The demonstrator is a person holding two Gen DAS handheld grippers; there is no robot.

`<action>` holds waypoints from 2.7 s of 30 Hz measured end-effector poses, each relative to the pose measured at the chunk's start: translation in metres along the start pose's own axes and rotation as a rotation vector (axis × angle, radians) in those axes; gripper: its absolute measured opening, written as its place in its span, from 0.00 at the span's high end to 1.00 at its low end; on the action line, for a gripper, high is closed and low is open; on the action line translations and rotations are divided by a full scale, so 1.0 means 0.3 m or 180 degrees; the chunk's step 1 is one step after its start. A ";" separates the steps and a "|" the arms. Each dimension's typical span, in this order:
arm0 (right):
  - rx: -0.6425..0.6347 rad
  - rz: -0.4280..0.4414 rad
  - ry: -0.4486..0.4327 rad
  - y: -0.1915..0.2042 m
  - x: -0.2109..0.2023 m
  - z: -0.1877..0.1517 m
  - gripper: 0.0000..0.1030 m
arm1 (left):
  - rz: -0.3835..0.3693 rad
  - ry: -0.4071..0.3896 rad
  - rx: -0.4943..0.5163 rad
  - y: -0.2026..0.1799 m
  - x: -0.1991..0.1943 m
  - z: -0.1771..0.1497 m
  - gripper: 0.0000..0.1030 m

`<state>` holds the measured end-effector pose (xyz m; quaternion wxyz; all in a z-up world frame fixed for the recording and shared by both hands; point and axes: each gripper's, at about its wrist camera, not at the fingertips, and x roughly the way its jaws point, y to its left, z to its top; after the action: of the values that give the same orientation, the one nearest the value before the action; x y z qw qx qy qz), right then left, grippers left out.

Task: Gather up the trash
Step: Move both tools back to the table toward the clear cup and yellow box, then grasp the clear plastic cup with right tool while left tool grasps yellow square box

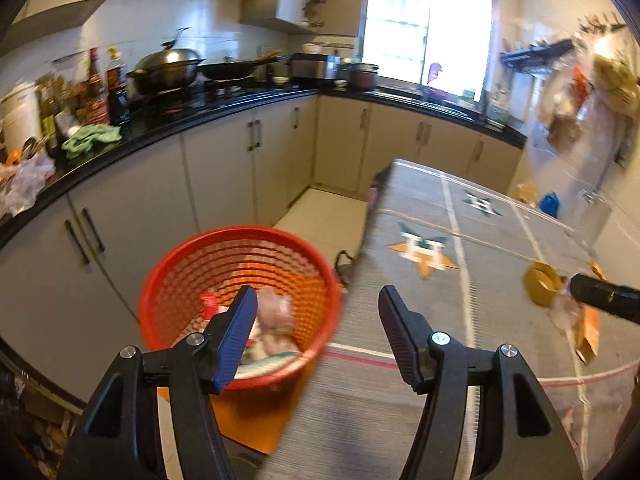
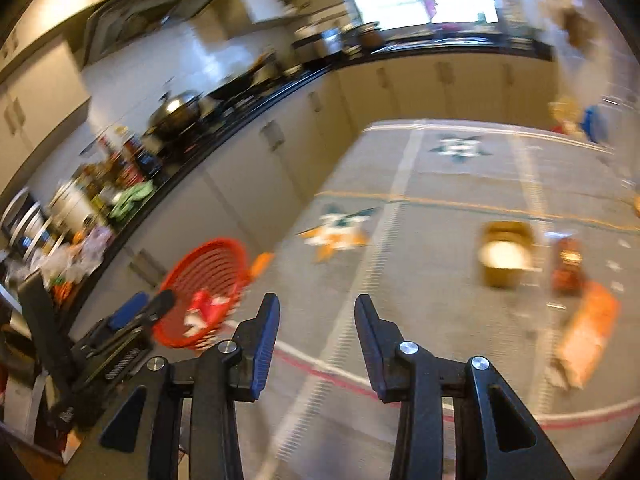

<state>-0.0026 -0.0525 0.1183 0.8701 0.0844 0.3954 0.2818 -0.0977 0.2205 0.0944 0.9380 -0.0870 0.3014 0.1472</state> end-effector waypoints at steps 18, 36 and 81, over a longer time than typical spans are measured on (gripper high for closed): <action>0.0288 -0.0560 -0.0035 -0.566 -0.061 0.047 0.64 | -0.0474 0.0329 0.0549 -0.351 -0.008 -0.031 0.38; 0.0426 -0.0085 -0.0607 -0.641 -0.169 0.007 0.95 | -0.0700 0.0623 0.0668 -0.653 0.116 0.009 0.38; 0.0511 -0.0191 -0.0757 -0.640 -0.181 0.001 0.95 | -0.0645 0.0992 0.0678 -0.743 0.324 -0.070 0.96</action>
<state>0.0502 -0.2414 0.0823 0.9094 0.1747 0.3131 0.2111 0.0395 0.0271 0.0368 0.8940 -0.0390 0.4463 0.0042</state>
